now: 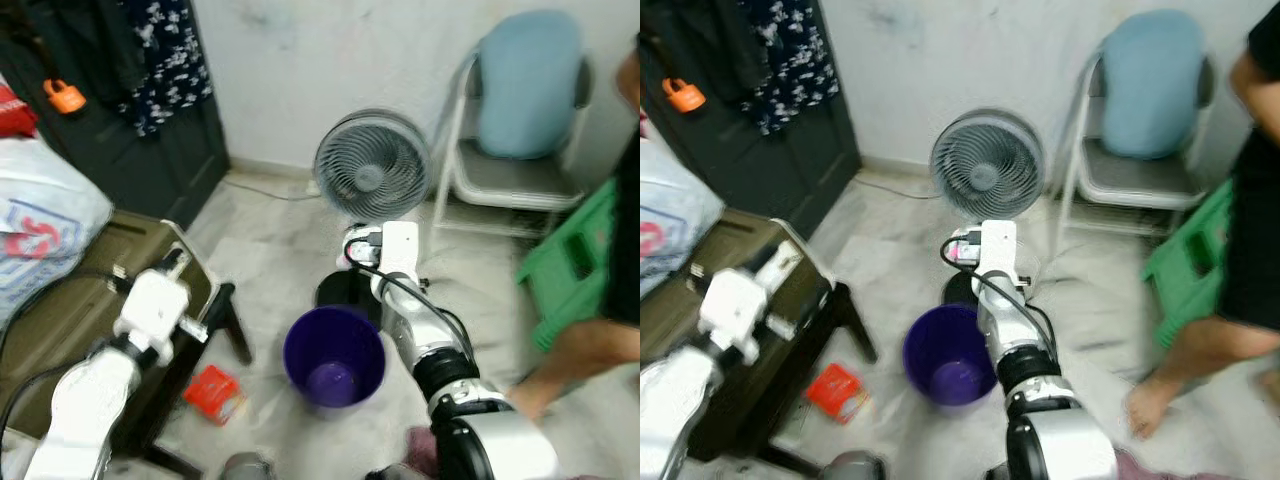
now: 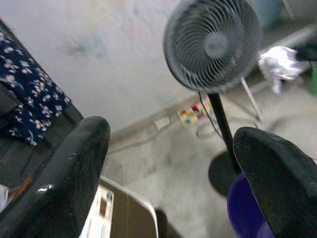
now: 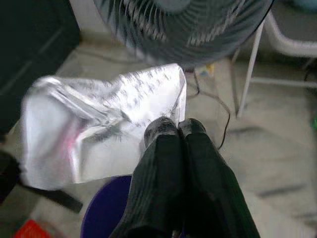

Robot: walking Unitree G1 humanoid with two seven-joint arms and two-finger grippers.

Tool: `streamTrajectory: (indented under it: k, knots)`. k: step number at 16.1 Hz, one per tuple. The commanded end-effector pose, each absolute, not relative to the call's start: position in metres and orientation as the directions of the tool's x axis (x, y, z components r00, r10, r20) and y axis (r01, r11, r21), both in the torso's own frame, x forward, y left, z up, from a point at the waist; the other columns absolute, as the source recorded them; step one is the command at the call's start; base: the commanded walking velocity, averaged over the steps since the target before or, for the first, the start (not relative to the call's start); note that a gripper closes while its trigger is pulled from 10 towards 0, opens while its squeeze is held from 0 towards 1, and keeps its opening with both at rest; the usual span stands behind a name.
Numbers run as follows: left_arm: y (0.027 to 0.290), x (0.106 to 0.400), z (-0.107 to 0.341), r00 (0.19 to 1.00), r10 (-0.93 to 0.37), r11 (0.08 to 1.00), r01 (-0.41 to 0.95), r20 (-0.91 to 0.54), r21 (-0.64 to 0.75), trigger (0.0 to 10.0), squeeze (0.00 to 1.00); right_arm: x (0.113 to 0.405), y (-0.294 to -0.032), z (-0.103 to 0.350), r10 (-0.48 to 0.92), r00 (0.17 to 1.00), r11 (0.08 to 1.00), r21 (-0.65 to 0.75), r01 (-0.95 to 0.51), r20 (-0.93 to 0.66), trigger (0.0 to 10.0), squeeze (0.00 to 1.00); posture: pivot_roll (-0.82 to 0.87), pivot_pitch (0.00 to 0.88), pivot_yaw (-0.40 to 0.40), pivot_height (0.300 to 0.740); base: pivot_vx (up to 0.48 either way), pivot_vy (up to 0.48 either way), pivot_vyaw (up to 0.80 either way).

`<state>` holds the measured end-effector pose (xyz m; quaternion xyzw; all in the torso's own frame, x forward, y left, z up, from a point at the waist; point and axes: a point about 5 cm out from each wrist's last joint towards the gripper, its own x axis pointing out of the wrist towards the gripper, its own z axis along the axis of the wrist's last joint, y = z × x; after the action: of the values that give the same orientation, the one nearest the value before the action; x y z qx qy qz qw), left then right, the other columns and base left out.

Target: Clean up the room

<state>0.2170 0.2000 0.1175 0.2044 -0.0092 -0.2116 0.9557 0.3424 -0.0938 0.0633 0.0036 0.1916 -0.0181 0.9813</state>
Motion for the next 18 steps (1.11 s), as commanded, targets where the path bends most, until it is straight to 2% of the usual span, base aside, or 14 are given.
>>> streamTrajectory:
  k: [1,3,5,12,18]
  knots:
    - [0.198,0.213,0.122,0.899,-0.432,0.804,0.420,-0.073,0.420,10.0,0.00,0.345,-0.090,0.066,-0.049,0.922,0.999,-0.004,0.051,-0.385,10.0,0.00,0.27,0.113,0.073,0.740,0.000,0.000,0.00]
    - [0.193,0.191,0.122,0.877,-0.468,0.792,0.472,-0.112,0.388,10.0,0.00,0.346,-0.086,0.064,-0.070,0.910,0.997,-0.007,0.074,-0.409,10.0,0.00,0.29,0.167,0.094,0.740,0.000,0.000,0.00]
    - [0.189,0.183,0.128,0.864,-0.491,0.776,0.491,-0.111,0.396,10.0,0.00,0.346,-0.083,0.065,-0.076,0.910,0.997,-0.020,0.074,-0.408,10.0,0.00,0.31,0.194,0.106,0.740,0.000,0.000,0.00]
    - [0.193,0.182,0.143,0.889,-0.443,0.793,0.449,-0.116,0.411,10.0,0.00,0.351,-0.081,0.072,-0.188,0.912,0.982,-0.043,0.185,-0.364,10.0,0.00,0.37,0.282,0.177,0.740,0.000,0.000,0.00]
    - [0.191,0.183,0.148,0.896,-0.426,0.803,0.437,-0.123,0.405,10.0,0.00,0.348,-0.085,0.064,-0.209,0.891,0.975,-0.015,0.222,-0.403,10.0,0.00,0.41,0.303,0.201,0.740,0.000,0.000,0.00]
